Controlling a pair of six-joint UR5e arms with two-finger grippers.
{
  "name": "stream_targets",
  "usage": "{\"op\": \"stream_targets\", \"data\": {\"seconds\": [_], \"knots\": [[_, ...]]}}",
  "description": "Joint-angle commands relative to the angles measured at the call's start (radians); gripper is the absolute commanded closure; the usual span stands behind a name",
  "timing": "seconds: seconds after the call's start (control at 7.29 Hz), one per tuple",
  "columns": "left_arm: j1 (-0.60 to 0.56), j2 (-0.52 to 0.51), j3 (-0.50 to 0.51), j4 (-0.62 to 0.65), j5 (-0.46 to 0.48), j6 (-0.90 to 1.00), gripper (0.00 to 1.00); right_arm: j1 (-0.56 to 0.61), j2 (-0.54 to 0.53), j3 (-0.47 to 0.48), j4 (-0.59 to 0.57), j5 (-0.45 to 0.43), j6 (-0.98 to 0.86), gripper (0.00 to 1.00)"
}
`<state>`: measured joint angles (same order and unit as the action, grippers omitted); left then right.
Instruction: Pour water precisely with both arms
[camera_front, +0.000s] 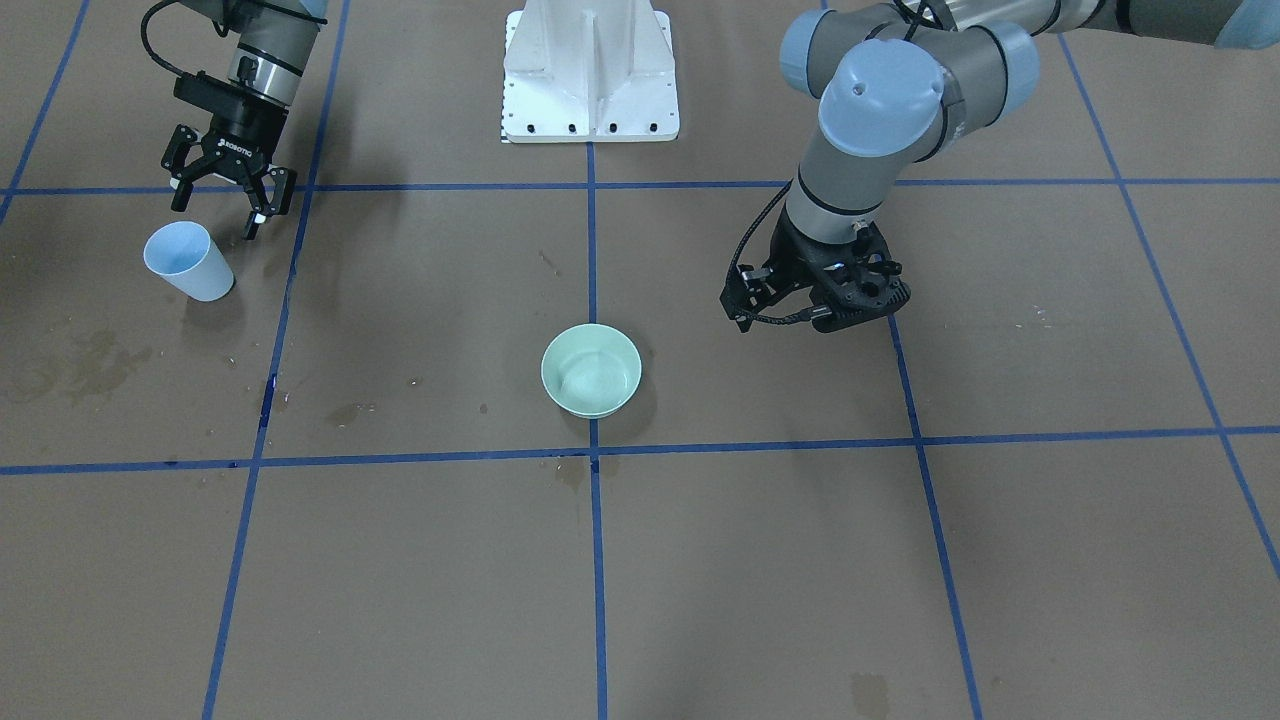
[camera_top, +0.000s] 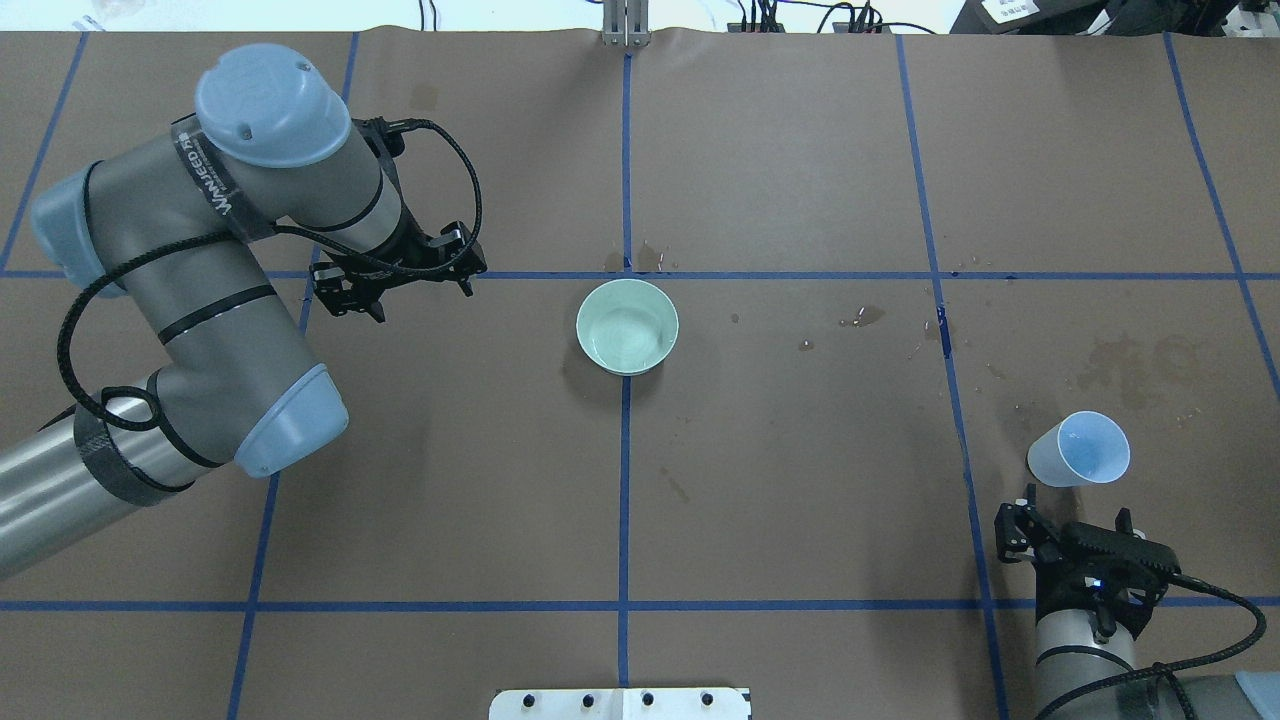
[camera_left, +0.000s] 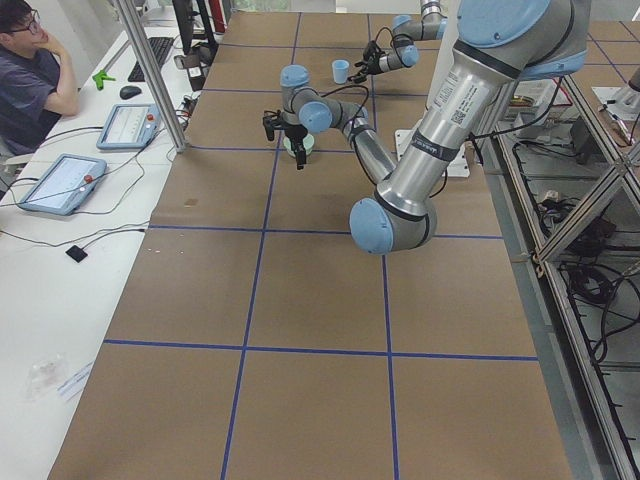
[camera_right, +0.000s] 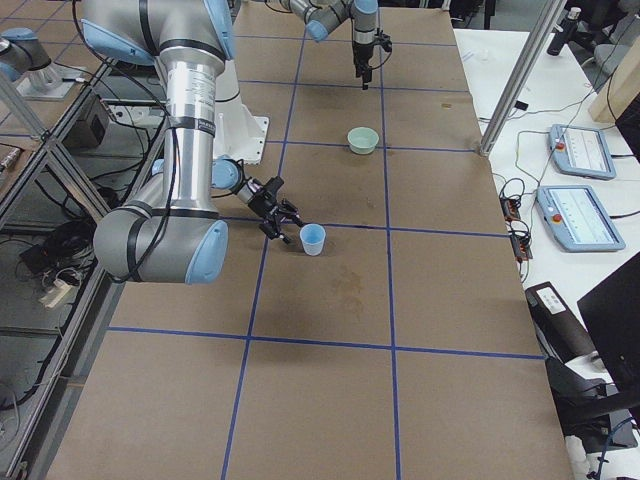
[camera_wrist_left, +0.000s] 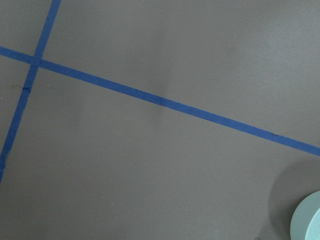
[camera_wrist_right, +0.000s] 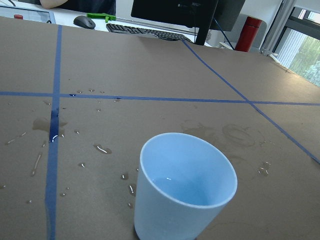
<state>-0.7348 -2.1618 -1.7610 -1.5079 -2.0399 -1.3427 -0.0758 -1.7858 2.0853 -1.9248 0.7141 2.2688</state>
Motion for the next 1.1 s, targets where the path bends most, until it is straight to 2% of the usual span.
{"op": "stream_targets", "data": {"seconds": [0.0, 0.27, 0.96], "knots": [[0.000, 0.000, 0.000, 0.000, 0.000, 0.000, 0.00, 0.019, 0.000, -0.034, 0.001, -0.017, 0.008, 0.03], [0.002, -0.003, 0.000, 0.000, -0.003, 0.000, 0.00, 0.042, 0.000, -0.076, 0.007, -0.027, 0.003, 0.03], [0.000, 0.004, 0.002, 0.000, -0.003, 0.000, 0.00, 0.059, 0.034, -0.105, 0.007, -0.060, 0.003, 0.03]]}}
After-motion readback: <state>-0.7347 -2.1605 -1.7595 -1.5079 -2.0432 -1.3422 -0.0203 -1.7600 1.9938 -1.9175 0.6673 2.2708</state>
